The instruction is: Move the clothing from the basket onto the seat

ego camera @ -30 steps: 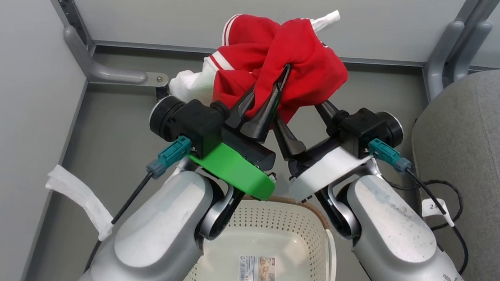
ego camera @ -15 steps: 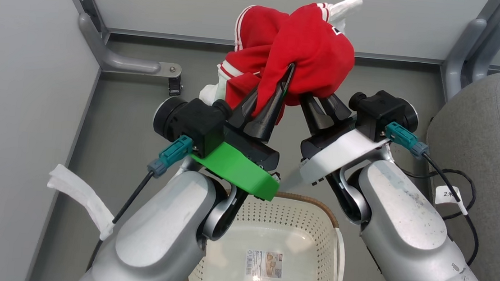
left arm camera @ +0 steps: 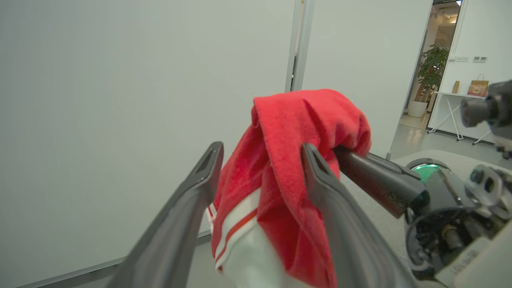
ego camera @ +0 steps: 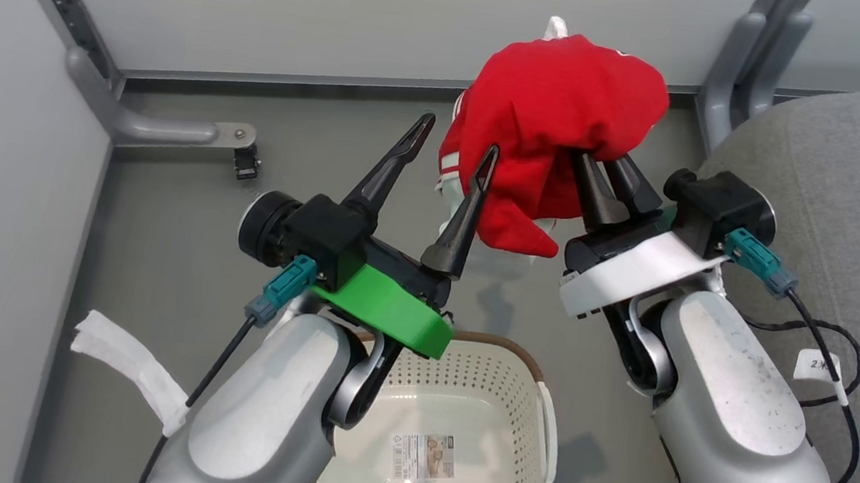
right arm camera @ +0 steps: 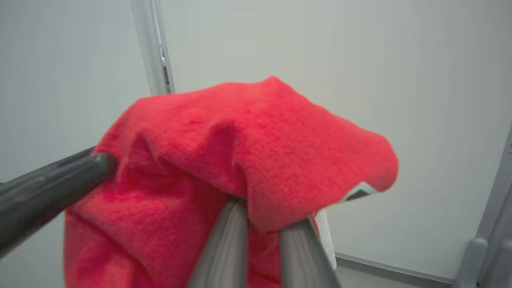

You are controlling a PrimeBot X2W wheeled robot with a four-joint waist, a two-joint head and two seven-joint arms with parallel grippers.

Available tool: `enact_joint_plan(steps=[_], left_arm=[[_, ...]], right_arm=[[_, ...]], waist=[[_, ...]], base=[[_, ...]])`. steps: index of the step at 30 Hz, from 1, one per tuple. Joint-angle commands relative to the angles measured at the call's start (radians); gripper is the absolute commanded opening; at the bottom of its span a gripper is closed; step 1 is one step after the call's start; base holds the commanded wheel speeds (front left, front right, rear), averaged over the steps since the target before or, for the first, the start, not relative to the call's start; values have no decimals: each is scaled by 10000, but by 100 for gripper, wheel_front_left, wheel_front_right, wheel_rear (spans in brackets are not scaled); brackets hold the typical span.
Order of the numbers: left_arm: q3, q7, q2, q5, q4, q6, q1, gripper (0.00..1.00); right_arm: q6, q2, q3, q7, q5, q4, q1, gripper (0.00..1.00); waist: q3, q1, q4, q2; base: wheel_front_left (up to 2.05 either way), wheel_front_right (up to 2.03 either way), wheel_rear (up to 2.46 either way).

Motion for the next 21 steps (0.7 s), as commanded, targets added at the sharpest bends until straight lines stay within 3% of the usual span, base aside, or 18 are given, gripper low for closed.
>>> enact_joint_plan(steps=[1, 16, 21], left_arm=[[71, -32, 21, 169, 67, -79, 199, 100], [407, -20, 22, 745, 168, -508, 1115, 100], [224, -20, 22, 626, 62, -573, 1254, 100]], right_arm=[[-12, -38, -144, -21, -99, -143, 237, 0], [-11, -33, -786, -21, -247, -1229, 1629, 0], [-12, -34, -1316, -21, -343, -1555, 2157, 0]], waist=[[-123, 0, -786, -1], [-324, 0, -4892, -1], [-229, 0, -5641, -1]], base=[[0, 0, 0], [0, 0, 0], [0, 0, 0]])
